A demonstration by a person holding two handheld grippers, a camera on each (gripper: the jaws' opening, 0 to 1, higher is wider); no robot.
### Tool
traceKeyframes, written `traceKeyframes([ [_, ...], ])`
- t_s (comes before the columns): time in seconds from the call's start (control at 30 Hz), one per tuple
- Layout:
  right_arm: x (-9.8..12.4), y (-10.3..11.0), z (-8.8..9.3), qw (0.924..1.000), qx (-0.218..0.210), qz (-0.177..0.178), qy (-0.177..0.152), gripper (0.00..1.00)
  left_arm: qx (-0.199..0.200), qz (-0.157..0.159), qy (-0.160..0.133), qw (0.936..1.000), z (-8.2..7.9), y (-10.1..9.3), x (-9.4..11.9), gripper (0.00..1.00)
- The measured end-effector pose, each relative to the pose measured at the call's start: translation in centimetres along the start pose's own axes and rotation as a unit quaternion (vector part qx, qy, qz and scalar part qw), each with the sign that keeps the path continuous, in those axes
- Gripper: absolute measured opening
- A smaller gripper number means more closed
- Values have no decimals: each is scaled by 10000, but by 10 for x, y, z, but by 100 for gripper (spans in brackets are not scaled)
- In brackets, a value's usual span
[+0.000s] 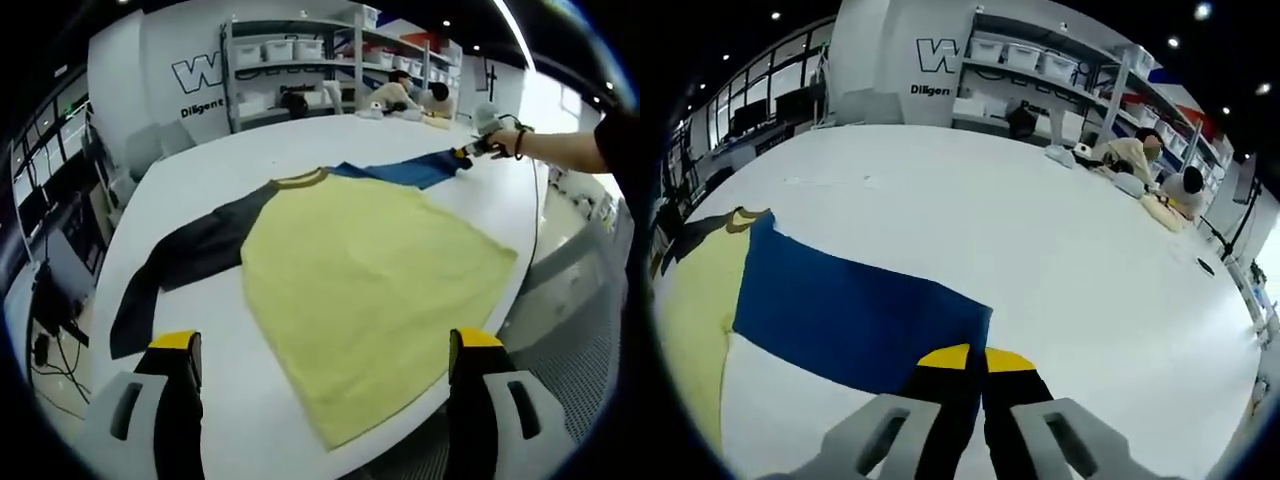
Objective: Fold the garment on the visible template until the final outline fits inside the template.
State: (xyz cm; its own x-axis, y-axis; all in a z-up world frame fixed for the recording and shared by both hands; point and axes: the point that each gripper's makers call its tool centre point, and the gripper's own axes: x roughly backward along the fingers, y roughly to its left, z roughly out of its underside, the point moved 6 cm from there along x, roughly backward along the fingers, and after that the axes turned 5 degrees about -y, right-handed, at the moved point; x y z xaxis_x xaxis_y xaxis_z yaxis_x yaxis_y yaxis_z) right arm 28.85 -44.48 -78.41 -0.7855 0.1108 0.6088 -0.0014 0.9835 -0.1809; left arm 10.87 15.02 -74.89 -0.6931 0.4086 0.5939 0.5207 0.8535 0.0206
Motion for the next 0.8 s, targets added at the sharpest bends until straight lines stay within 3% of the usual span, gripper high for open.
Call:
traceKeyframes([
  [0.43, 8, -14, 13, 9995, -117, 145, 274, 0, 62, 28, 8, 10000, 1, 0, 2, 99],
  [0.8, 15, -8, 18, 9985, -385, 89, 383, 0, 279, 172, -18, 9995, 4, 1, 5, 99],
])
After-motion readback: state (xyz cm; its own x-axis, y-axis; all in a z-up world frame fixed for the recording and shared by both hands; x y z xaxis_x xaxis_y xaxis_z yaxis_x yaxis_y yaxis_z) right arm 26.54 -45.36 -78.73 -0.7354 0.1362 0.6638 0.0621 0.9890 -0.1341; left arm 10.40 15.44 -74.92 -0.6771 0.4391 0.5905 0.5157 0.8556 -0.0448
